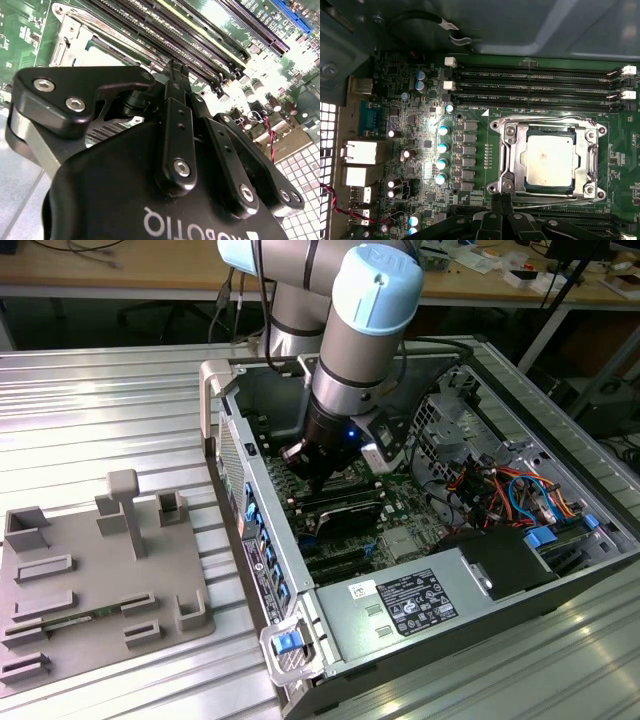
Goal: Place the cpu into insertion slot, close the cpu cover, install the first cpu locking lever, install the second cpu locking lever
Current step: 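Install the second cpu locking lever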
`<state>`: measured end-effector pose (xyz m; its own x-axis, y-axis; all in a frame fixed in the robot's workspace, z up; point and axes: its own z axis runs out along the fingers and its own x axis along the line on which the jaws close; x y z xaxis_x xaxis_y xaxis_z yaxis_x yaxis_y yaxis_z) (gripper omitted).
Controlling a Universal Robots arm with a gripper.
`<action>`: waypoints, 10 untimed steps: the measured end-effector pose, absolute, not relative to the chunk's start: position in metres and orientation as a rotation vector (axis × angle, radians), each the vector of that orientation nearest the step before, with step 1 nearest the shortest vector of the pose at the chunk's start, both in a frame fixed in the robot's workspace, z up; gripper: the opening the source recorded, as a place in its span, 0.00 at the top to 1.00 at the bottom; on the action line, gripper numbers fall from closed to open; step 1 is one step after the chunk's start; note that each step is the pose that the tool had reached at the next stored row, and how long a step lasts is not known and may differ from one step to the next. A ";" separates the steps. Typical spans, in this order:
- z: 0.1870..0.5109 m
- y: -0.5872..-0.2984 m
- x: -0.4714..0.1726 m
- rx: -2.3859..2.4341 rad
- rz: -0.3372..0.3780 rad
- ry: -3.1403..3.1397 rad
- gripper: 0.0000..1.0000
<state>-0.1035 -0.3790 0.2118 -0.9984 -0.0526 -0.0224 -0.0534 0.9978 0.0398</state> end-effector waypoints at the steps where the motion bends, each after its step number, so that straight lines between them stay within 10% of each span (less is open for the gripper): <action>1: 0.211 -0.379 -0.104 -0.083 0.063 3.118 0.89; 10: 0.208 -0.379 -0.105 -0.083 0.070 3.118 0.89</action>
<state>-0.1045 -0.3786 0.2081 -0.9984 -0.0525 -0.0226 -0.0535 0.9976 0.0440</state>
